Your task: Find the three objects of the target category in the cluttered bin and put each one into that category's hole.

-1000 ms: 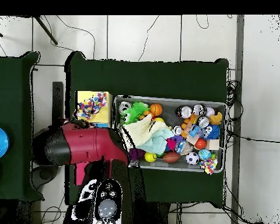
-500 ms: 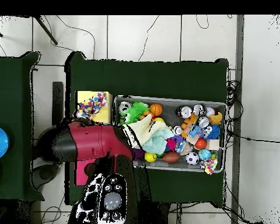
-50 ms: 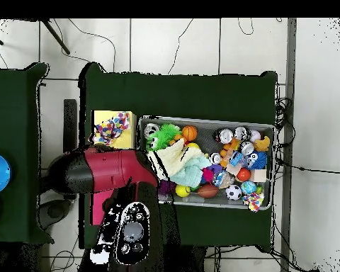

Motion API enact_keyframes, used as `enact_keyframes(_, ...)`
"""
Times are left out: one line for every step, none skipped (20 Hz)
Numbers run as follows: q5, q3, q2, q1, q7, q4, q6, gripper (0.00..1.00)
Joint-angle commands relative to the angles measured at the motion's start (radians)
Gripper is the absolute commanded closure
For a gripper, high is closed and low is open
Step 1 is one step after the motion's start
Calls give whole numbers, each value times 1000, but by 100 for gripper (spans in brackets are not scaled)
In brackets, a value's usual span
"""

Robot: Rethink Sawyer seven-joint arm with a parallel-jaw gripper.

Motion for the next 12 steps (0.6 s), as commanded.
enact_keyframes(-29, 44, 64, 27, 81, -46, 25, 100)
enact_keyframes(-27, 41, 65, 30, 83, -51, 30, 100)
enact_keyframes(-27, 35, 62, 37, 87, -55, 39, 100)
enact_keyframes(-23, 32, 58, 40, 88, -60, 54, 100)
enact_keyframes(-17, 27, 45, 46, 92, -63, 78, 100)
enact_keyframes(-8, 27, 34, 50, 95, -71, 107, 100)
enact_keyframes(0, 24, 23, 56, 101, -77, 133, 100)
enact_keyframes(5, 22, 23, 62, 106, -91, 152, 100)
enact_keyframes(6, 18, 25, 68, 109, -98, 162, 100)
enact_keyframes(6, 16, 25, 73, 112, -101, 162, 100)
enact_keyframes(5, 14, 26, 77, 112, -106, 165, 100)
enact_keyframes(6, 16, 22, 74, 107, -107, 169, 100)
